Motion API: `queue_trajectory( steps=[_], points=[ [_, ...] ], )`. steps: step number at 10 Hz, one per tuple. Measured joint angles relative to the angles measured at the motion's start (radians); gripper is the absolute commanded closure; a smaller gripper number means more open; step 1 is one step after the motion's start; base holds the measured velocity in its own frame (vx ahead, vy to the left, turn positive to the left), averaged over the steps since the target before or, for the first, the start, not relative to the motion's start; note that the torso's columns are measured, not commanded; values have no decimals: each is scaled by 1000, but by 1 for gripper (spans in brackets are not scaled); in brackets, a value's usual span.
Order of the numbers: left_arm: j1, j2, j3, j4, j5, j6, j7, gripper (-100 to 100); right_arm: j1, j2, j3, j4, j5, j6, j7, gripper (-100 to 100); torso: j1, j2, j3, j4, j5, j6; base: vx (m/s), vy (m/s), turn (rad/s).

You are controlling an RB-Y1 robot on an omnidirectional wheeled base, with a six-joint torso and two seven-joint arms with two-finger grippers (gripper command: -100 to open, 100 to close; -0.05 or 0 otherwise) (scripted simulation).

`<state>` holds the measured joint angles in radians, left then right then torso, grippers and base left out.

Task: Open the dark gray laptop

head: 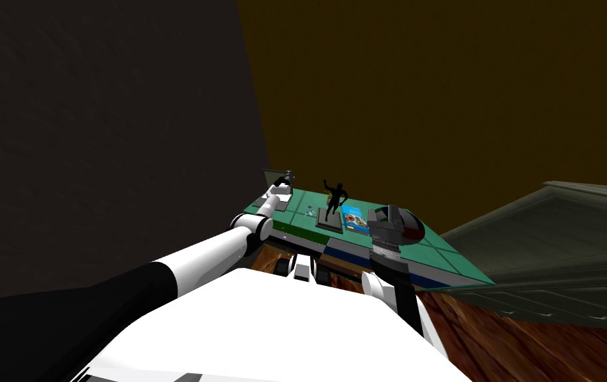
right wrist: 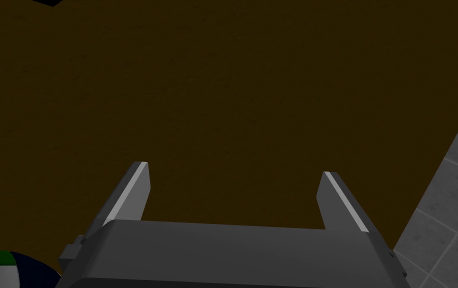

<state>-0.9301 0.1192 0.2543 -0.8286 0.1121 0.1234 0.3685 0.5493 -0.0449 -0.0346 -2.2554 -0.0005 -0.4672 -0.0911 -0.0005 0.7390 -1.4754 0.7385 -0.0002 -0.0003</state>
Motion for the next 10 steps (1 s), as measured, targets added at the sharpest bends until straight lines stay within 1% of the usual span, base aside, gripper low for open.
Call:
queue_trajectory(
  steps=[2,5,10],
  points=[
    [21,-6,-5,-7,-2,-49,-1,100,0,0,0,0,0,0,0,0,1,-1,0,-2,1,0,-9,20,-30],
    [71,-22,-17,-30,-4,-134,-5,100,0,0,0,0,0,0,0,0,1,-2,-2,-5,1,1,-14,18,-25],
    [139,-43,-35,-45,-8,-280,-9,100,0,0,0,0,0,0,0,0,0,-5,-3,-3,0,1,-12,18,-29]
  ],
)
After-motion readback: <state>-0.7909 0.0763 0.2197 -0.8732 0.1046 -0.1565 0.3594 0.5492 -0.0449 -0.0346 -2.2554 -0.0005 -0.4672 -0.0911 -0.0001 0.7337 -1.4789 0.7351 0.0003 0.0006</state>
